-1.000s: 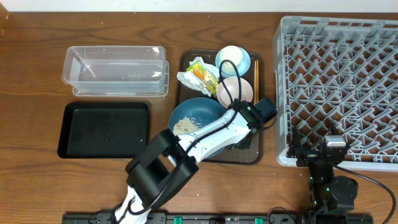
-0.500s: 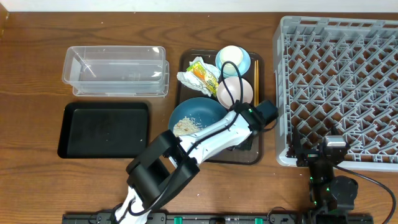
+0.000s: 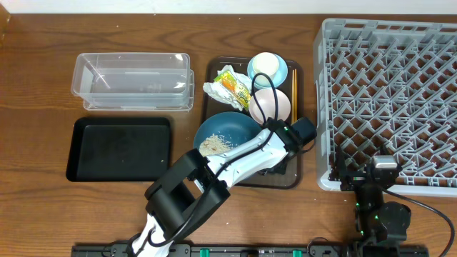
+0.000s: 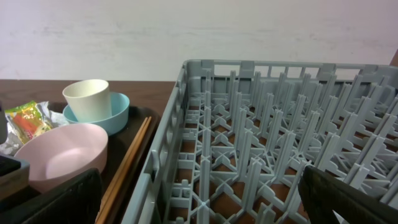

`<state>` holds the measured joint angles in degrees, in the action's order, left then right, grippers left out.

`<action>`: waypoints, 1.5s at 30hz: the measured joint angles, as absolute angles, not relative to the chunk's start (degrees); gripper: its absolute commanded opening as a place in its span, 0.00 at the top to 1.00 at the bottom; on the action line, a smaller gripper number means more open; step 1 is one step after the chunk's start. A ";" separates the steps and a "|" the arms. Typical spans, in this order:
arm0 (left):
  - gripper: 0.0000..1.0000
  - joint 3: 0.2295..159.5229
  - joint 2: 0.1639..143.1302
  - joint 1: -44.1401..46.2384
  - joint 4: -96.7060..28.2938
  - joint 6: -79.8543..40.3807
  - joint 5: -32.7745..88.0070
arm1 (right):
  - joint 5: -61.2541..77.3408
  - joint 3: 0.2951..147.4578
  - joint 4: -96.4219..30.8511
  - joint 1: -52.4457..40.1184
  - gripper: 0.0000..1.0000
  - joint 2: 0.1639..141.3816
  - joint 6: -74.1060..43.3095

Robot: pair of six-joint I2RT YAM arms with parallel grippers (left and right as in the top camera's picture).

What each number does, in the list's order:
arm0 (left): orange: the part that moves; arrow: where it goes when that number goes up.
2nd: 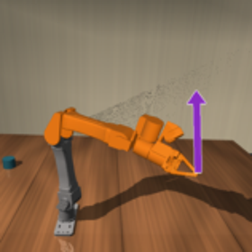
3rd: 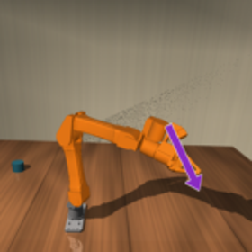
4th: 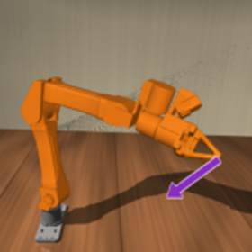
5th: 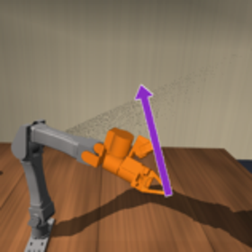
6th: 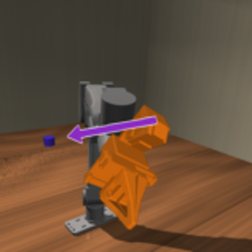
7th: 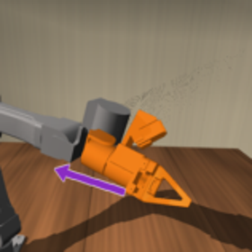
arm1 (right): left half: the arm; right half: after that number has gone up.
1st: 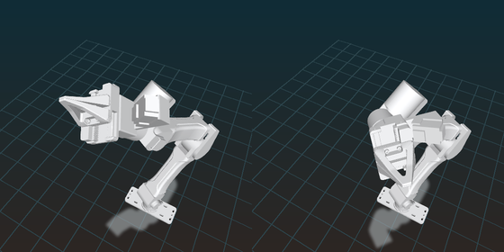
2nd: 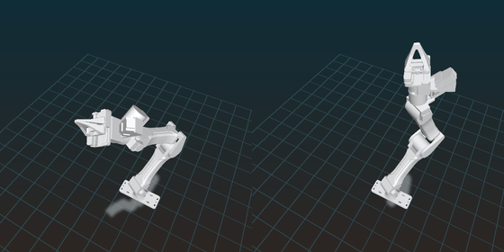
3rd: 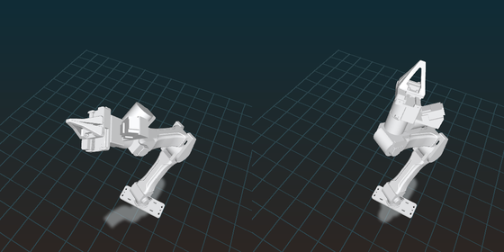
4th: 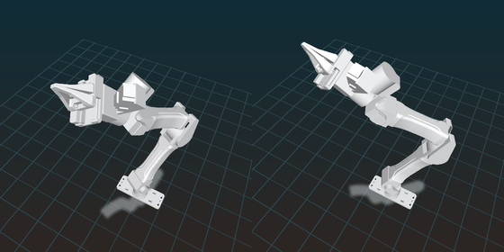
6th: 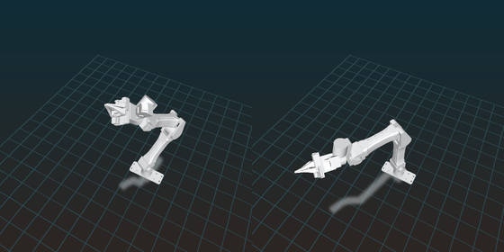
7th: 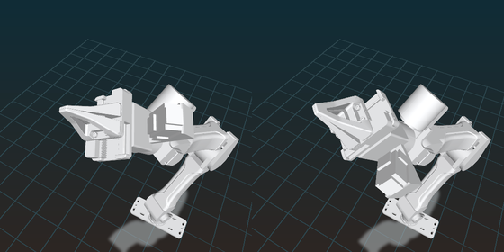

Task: Sort waste into correct bins and load items into the dishwasher rack
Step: 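Grasp the blue plate's rim with the left gripper, then lift the blue plate and carry it over the black tray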

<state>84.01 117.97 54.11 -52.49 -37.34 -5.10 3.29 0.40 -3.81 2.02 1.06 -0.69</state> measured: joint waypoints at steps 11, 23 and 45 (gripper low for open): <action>0.94 84.60 116.86 54.39 -57.67 -36.36 -5.98 | 3.29 0.40 -3.84 2.02 0.01 1.06 -0.71; 0.94 84.60 106.91 51.64 -61.12 -36.69 -6.63 | 3.29 0.40 -3.84 2.02 0.01 1.06 -0.69; 0.94 84.60 88.42 23.16 -62.50 -36.10 2.39 | 3.29 0.40 -3.81 2.02 0.01 1.06 -0.69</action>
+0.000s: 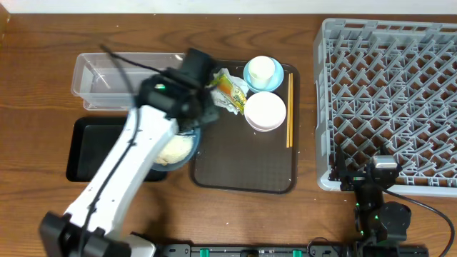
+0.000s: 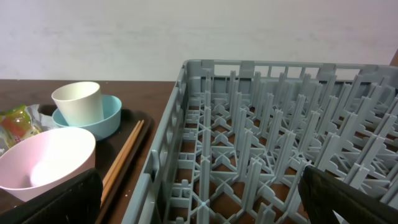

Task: Sort waste into correct bins and load items into the dishwasher rack
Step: 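Lift the blue plate and carry it over the black tray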

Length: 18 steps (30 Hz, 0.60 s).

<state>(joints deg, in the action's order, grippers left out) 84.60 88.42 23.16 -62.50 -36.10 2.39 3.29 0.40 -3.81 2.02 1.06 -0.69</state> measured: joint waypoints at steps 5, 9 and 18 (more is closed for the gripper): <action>0.94 84.60 84.44 15.90 -62.61 -32.77 8.69 | 3.29 0.40 -3.84 2.02 0.01 1.06 -0.69; 0.94 84.60 83.72 10.15 -62.63 -30.00 14.17 | 3.29 0.40 -3.81 2.02 0.01 1.06 -0.69; 0.94 84.60 83.72 -0.12 -62.78 -24.45 27.05 | 3.29 0.40 -3.81 2.02 0.01 1.06 -0.62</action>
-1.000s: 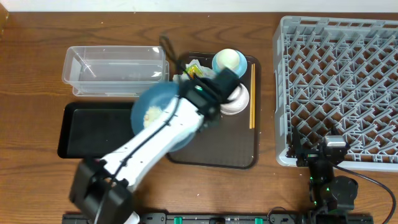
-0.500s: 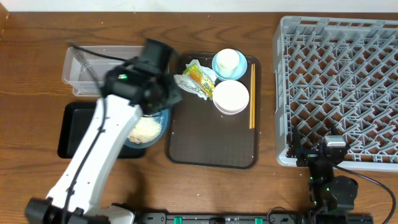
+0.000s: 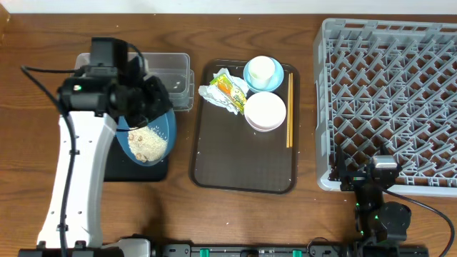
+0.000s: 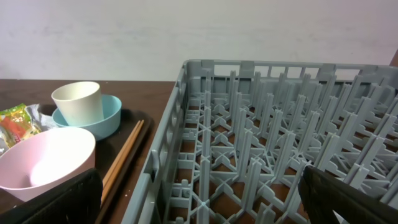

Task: Sort waste into correct bins and load items into the dishwasher rack
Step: 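Lift the blue plate and carry it over the black tray, then tilt the blue plate to dump the rice onto the black tray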

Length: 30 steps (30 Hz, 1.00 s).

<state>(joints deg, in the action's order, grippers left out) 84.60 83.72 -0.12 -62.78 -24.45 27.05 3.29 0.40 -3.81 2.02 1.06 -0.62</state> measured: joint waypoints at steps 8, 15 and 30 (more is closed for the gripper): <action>0.94 84.60 83.72 -8.56 -62.92 -20.12 39.48 | 3.29 0.40 -3.81 2.02 0.01 1.06 -0.60; 0.94 84.42 83.72 -15.62 -63.29 -19.11 42.52 | 3.29 0.40 -3.84 2.02 0.01 1.06 -0.60; 0.94 76.71 83.74 -23.09 -58.19 -15.77 49.87 | 3.29 0.40 -3.84 2.02 0.01 1.06 -0.60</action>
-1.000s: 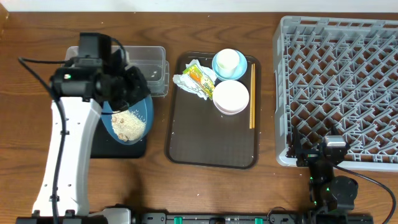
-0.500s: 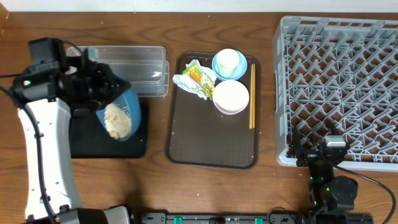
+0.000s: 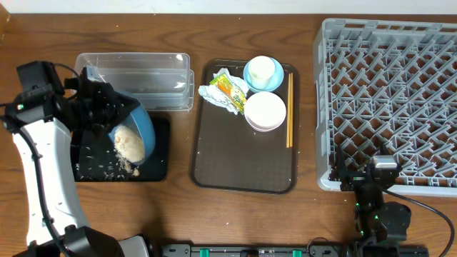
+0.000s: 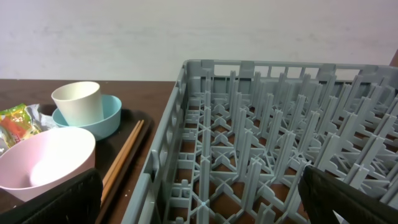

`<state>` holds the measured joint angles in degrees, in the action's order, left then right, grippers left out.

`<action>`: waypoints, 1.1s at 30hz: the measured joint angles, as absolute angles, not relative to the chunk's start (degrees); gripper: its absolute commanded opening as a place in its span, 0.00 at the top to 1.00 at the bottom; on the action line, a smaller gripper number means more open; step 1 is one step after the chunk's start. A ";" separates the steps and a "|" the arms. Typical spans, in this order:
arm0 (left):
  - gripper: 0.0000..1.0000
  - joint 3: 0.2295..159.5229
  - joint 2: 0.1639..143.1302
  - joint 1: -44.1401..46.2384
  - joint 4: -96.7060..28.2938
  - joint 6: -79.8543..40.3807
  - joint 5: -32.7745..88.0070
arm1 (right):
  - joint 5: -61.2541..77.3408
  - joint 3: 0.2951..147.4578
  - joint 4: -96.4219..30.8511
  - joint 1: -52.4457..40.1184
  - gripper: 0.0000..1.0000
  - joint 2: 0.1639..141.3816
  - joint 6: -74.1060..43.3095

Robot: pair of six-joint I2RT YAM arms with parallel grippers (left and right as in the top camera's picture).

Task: Sort waste into correct bins and load items into the dishwasher rack
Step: 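Tilt the blue plate to dump the rice onto the black tray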

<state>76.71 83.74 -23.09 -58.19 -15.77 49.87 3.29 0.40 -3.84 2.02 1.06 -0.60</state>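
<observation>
In the overhead view my left gripper (image 3: 98, 107) is shut on the rim of the blue bowl (image 3: 140, 121). The bowl is tipped steeply over the black tray (image 3: 161, 160). A clump of food (image 3: 128, 145) sits at the bowl's low edge, and crumbs lie scattered on the tray. On the brown tray (image 3: 243, 168) lie a crumpled wrapper (image 3: 226, 91), a pink bowl (image 3: 265, 111) (image 4: 46, 158), a white cup (image 3: 263, 68) (image 4: 77, 101) in a small light-blue bowl (image 4: 107, 115), and chopsticks (image 3: 290, 111) (image 4: 124, 158). My right gripper (image 3: 376, 171) (image 4: 199, 202) stands open at the near edge of the grey rack (image 3: 393, 93) (image 4: 261, 143).
A clear plastic bin (image 3: 136, 80) stands behind the black tray, close to my left arm. The rack's upright tines fill the table's right side. Bare wood shows along the front edge and between the brown tray and the rack.
My left arm has moved further left, and the blue bowl has gone from nearly level to steeply tipped. Food crumbs now lie on the black tray. My right gripper has not moved.
My left gripper was first at the blue bowl on the near part of the brown tray. Then it held the bowl at that tray's left edge. Then the bowl was over the black tray, and now it is tipped there with food spilling out.
</observation>
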 measured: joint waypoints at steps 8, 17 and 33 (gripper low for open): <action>0.94 76.25 83.74 -23.81 -58.02 -14.35 53.84 | 3.29 0.40 -3.81 2.02 0.01 1.06 -0.60; 0.94 76.25 83.74 -23.99 -58.00 -11.49 60.82 | 3.29 0.40 -3.81 2.02 0.01 1.06 -0.60; 0.94 76.25 83.74 -32.14 -60.90 -6.00 66.28 | 3.29 0.40 -3.84 2.02 0.01 1.06 -0.60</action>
